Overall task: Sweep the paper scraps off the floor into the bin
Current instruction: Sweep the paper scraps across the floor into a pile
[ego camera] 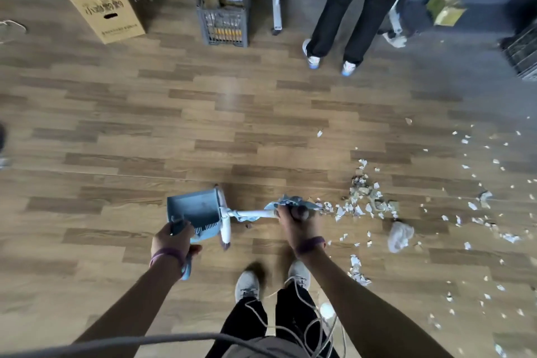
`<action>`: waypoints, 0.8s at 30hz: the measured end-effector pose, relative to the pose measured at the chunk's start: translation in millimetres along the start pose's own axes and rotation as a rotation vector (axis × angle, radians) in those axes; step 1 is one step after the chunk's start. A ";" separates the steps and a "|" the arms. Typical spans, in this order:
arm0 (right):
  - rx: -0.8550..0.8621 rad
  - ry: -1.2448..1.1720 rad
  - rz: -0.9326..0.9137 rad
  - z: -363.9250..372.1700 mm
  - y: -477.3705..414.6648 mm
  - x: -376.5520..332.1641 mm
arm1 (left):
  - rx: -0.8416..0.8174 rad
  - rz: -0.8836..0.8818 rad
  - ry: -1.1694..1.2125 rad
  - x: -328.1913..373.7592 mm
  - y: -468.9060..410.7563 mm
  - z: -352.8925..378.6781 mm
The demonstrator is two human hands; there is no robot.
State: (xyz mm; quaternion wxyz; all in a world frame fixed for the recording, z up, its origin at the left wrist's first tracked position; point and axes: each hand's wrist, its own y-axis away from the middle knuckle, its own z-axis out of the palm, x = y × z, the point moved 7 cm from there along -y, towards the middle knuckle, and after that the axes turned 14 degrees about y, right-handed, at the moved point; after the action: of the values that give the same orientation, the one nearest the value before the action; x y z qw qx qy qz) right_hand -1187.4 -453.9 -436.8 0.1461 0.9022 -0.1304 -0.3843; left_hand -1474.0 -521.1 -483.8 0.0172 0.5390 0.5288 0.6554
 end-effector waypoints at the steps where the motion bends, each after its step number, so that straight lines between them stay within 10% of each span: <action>1: -0.027 -0.008 0.000 5.8 3.3 9.3 | 0.016 -0.010 -0.002 -9.4 -0.9 -5.6; 10: -0.274 0.235 0.080 -22.0 10.3 130.7 | 0.045 -0.091 -0.011 -87.6 38.9 43.3; 18: -0.382 -0.015 0.214 -152.9 -11.9 271.8 | -0.017 -0.046 -0.057 -165.2 128.9 194.1; 21: -0.251 -0.300 0.357 -224.5 -26.5 349.1 | -0.075 -0.049 -0.104 -199.6 174.9 270.7; 24: -0.139 0.066 0.297 -310.5 -18.0 387.8 | -0.161 -0.092 -0.135 -231.3 218.0 349.9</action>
State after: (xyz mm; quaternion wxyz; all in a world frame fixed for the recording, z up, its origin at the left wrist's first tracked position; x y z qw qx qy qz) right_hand -698.0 -521.3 -492.0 0.2674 0.8730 -0.2304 -0.3365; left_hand -1004.3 -518.1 -537.0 0.1259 0.5540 0.4963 0.6564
